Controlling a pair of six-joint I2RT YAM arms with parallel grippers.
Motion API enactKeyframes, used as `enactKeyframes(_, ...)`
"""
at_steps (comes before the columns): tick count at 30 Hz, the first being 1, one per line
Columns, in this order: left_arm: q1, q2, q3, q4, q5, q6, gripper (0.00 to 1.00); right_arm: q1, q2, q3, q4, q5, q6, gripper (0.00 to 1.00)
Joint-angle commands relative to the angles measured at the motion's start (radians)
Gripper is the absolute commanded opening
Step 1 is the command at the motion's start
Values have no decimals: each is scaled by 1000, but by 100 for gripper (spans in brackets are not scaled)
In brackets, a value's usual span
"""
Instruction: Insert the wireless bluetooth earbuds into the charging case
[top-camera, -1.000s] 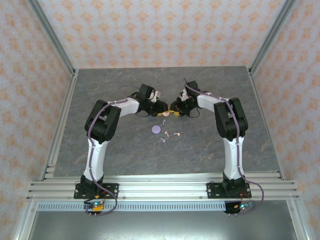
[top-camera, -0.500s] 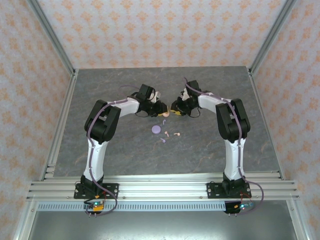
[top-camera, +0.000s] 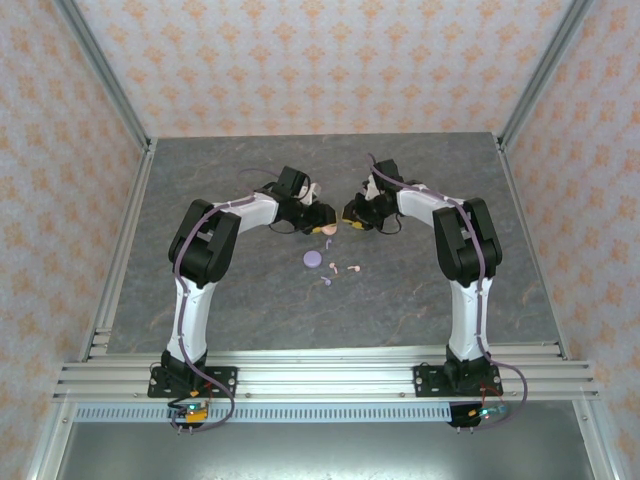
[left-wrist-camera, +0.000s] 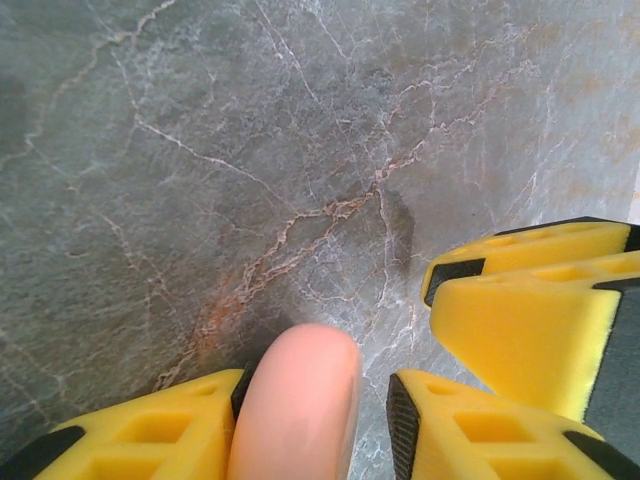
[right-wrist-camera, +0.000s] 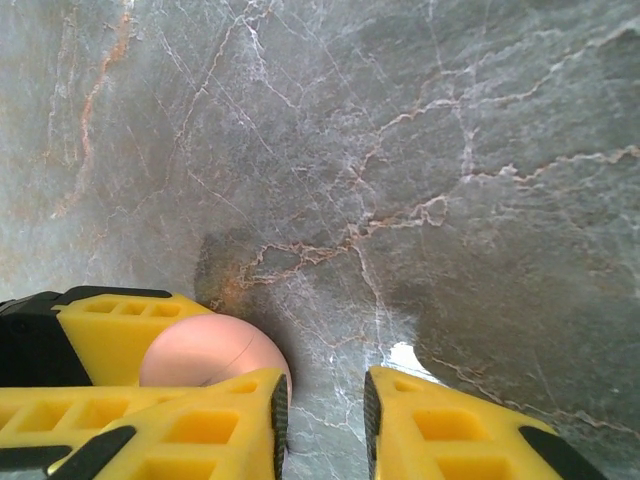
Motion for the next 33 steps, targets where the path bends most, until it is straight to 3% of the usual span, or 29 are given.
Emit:
enactKeyframes(1,11,-21,15,-62,-38,35,44,2,-18,-2,-26,21,-18,29)
enactKeyframes(33,20,-52,26,-100,-54,53,42,-3,4,7,-46,22,-36,29)
